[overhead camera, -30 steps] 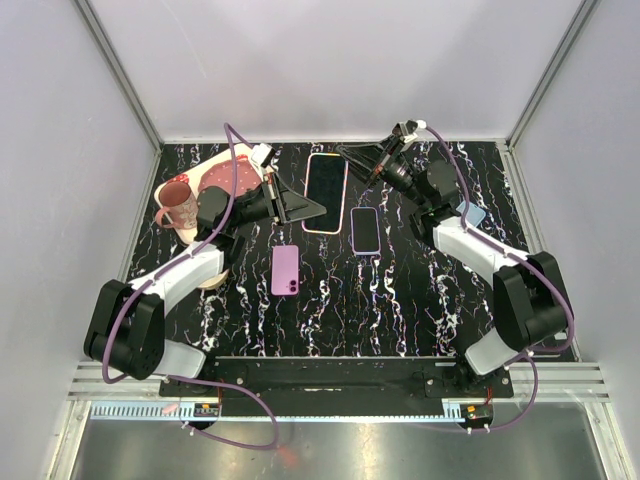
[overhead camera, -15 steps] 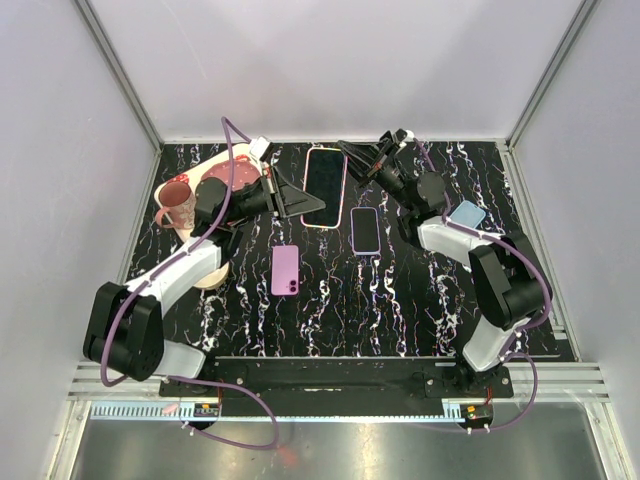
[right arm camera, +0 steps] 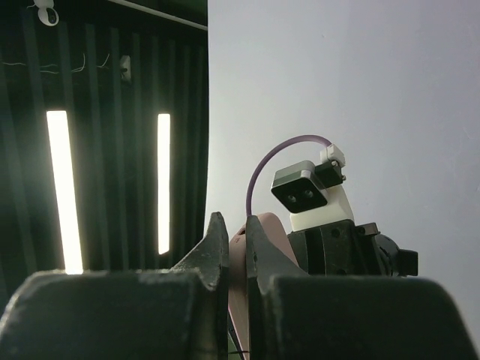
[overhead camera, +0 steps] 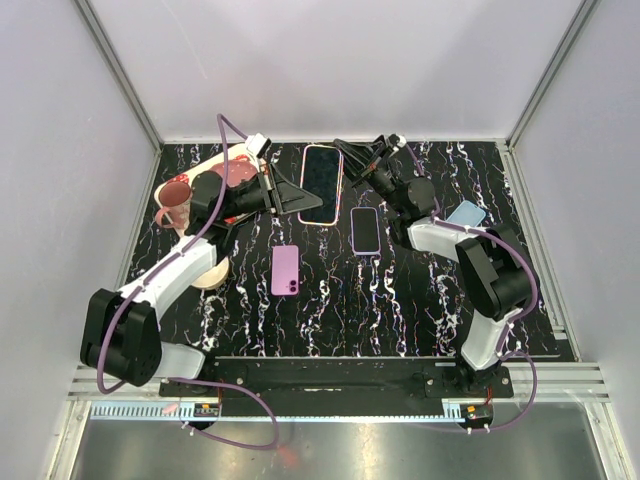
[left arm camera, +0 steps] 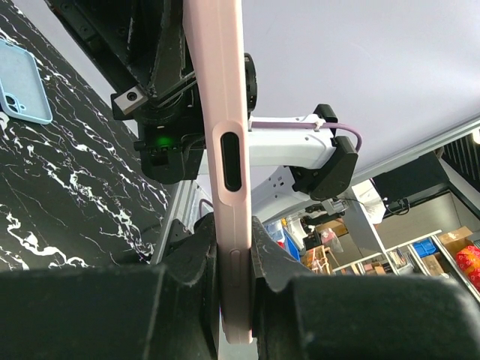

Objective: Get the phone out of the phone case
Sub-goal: Remove the phone case from the phone.

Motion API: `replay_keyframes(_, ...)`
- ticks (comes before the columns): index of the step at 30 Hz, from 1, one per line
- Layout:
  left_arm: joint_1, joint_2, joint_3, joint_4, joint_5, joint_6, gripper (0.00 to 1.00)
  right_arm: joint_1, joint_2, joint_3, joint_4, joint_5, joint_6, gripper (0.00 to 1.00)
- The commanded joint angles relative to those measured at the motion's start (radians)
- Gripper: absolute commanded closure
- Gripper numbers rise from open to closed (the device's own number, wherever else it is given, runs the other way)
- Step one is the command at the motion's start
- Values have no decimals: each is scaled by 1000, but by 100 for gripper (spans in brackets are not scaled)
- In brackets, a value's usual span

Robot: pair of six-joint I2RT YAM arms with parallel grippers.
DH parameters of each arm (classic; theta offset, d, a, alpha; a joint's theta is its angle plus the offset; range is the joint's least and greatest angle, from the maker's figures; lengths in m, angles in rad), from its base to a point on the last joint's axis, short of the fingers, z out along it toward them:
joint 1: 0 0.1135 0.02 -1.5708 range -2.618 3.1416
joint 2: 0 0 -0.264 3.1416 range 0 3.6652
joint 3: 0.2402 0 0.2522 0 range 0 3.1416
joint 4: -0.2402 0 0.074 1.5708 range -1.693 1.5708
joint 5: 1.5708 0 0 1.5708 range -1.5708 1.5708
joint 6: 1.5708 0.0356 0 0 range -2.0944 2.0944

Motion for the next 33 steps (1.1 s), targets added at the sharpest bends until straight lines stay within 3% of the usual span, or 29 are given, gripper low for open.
replay_keyframes(1, -26, -97, 156, 162, 15, 67, 100, 74, 36, -3, 21, -79, 131, 100)
replay_keyframes(11, -26, -94, 241, 247, 1, -7, 100, 79, 32, -64, -78, -111, 28, 100)
replay_keyframes(17, -21, -89, 261, 240, -39, -22, 100, 79, -111, -46, -520, -166, -339, 100)
replay_keyframes(18, -18, -87, 264, 245, -48, -27, 100, 79, -120, -43, -615, -171, -376, 99)
replay_keyframes(22, -6, -69, 265, 274, -71, -65, 100, 82, -151, -65, -726, -189, -483, 84)
replay_keyframes(27, 19, -43, 245, 360, -111, -151, 100, 97, -218, -82, -908, -182, -644, 76)
replay_keyframes(33, 31, -5, 247, 398, -136, -193, 100, 111, -277, -125, -938, -194, -719, 68)
